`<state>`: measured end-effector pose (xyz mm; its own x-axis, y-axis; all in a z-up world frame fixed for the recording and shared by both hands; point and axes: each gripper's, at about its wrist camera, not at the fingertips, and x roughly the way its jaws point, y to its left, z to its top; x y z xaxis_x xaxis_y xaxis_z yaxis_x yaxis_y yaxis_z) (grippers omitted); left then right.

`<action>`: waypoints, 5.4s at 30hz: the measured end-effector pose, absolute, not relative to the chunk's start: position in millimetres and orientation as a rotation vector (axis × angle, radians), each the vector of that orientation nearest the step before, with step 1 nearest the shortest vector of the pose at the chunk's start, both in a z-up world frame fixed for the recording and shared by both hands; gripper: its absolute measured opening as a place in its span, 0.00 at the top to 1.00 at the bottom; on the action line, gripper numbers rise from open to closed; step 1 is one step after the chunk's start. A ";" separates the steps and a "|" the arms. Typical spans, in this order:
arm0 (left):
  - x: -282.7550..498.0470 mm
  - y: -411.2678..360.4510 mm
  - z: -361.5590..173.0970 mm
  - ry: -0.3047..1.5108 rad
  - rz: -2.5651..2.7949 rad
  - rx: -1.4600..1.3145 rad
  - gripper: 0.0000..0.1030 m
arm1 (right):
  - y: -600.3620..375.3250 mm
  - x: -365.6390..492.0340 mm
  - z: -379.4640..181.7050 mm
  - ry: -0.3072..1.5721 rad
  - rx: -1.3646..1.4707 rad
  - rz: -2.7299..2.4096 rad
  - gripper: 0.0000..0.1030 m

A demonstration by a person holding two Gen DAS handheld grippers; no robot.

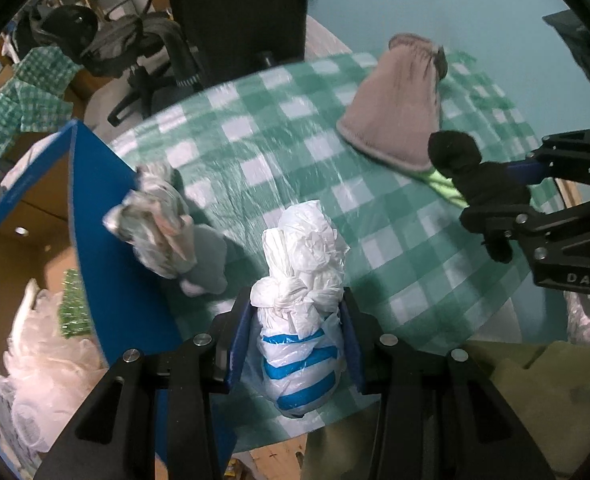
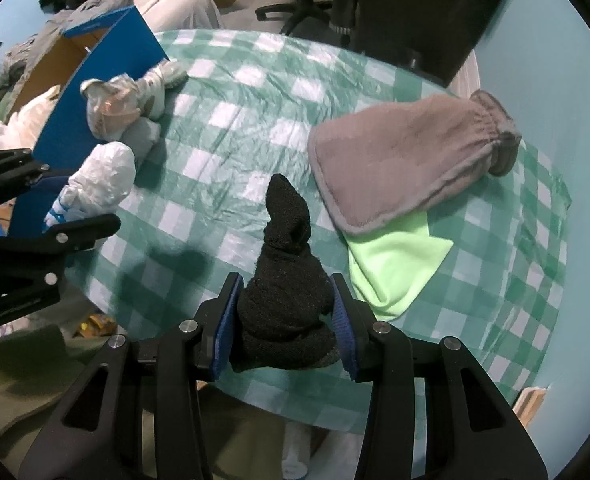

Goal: Organize soft objects
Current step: 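Carry the wrapped sock and black sock over the cardboard box, then open both tools to drop the two socks into the box, then move both tools back toward the grey mitt and white plastic bundle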

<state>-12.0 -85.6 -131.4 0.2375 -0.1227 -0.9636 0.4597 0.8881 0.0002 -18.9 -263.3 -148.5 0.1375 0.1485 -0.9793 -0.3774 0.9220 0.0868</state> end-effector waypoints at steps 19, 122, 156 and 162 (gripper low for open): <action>1.6 -51.6 -61.2 1.165 -0.303 0.152 0.60 | -233.3 -5.1 -80.7 1.294 -0.218 0.464 0.59; 39.0 129.9 -57.9 1.149 -0.012 -0.013 0.24 | -41.5 67.4 -67.7 1.264 -0.254 0.649 0.27; 37.5 -17.8 -83.4 1.254 -0.138 0.002 0.22 | -230.1 55.2 -77.6 1.321 -0.145 0.463 0.27; 46.3 -32.1 -101.3 1.288 -0.108 -0.014 0.22 | -250.6 56.0 -84.4 1.337 -0.135 0.447 0.27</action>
